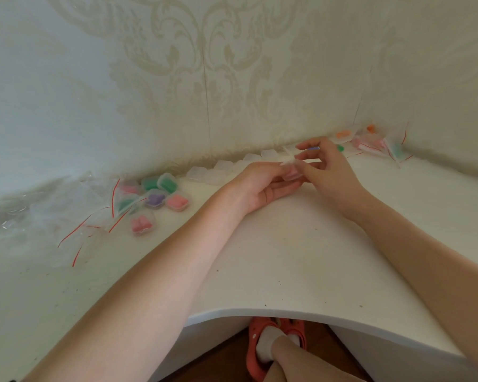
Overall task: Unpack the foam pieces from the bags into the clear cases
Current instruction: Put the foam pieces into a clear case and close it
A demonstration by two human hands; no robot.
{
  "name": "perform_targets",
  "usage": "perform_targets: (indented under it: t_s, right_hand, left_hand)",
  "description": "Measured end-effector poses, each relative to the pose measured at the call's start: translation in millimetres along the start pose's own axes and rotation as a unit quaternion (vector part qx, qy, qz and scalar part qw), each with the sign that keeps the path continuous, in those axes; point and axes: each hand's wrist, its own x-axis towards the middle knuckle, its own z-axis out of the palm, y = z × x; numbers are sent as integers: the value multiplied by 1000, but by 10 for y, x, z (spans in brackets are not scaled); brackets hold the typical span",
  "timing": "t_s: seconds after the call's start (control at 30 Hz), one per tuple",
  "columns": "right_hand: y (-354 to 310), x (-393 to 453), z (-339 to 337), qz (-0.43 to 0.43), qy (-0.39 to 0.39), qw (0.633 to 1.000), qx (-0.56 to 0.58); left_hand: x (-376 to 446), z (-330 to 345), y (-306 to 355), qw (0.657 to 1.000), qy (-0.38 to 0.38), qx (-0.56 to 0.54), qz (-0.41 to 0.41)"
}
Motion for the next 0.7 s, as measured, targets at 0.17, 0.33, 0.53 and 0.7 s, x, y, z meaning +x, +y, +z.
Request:
perform_targets:
  t_s: [0.17, 0.33, 0.53, 0.7]
  right_hand:
    - [-45, -21, 48, -7, -26, 1000, -1]
    - [-33, -44, 81, -9, -7, 1000, 3]
    - [-56, -45, 66, 22, 29, 999, -2]
    - [-83, -61, 50, 41, 37, 998, 7]
  left_hand:
    - [6, -17, -18, 999, -18, 35, 33]
    - [-62, 68, -22, 994, -4, 80, 72]
    - [-216, 48, 41, 867, 175, 408, 228]
    - [-452, -345, 504, 705, 345, 590, 192]
